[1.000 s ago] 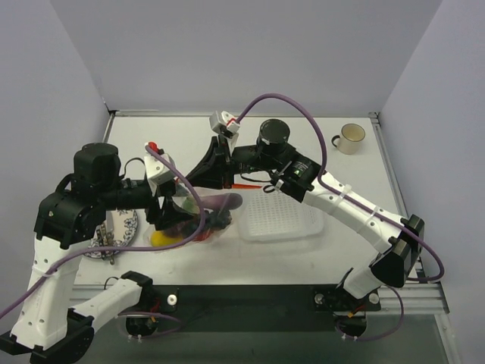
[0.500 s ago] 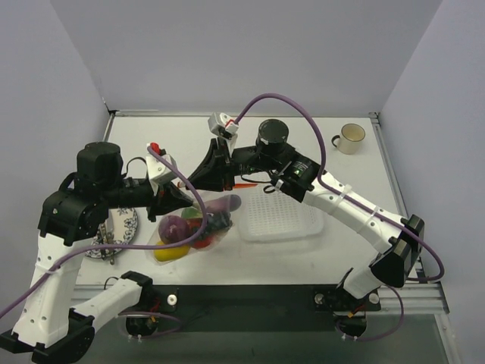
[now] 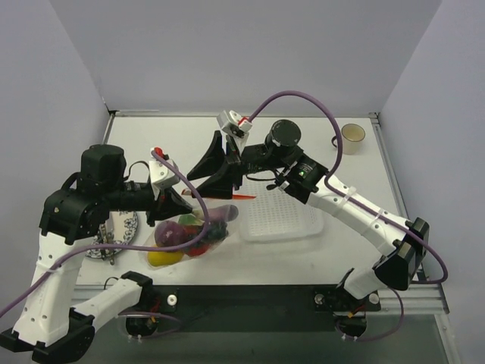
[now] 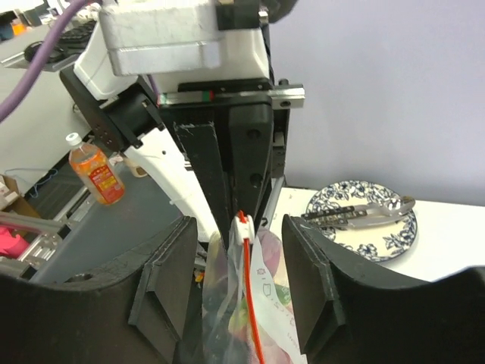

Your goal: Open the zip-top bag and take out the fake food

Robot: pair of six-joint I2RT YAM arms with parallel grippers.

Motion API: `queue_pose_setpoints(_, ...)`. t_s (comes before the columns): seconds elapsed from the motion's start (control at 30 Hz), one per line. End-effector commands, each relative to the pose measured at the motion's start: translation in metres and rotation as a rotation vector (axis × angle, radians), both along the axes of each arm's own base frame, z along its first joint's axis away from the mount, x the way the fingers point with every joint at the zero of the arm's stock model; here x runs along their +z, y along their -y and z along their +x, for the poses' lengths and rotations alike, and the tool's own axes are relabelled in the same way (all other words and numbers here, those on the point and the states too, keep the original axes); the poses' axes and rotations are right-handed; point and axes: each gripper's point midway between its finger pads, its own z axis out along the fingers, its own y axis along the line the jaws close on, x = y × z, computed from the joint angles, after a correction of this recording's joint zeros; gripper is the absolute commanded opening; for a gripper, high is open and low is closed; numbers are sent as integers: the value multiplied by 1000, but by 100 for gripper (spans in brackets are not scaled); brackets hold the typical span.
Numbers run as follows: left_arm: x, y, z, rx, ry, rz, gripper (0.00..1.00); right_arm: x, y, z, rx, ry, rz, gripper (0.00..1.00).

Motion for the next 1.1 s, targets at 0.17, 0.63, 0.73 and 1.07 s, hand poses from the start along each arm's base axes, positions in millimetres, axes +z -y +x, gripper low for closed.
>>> queue_pose_setpoints(0.17, 20, 3, -8, -52, 63, -44, 0, 21, 0, -1, -8, 74, 57, 45)
queue_pose_setpoints(0.63, 18, 3, -9, -64, 57, -38, 0, 11, -11, 9, -26, 64, 30, 41)
queue_pose_setpoints(0.73, 18, 3, -8, -60, 59, -36, 0, 9, -12, 4, 0, 57, 27, 42)
queue_pose_setpoints(1.07, 16, 3, -6, -57, 54, -28, 0, 23, 15, -6, 39, 54, 78, 49)
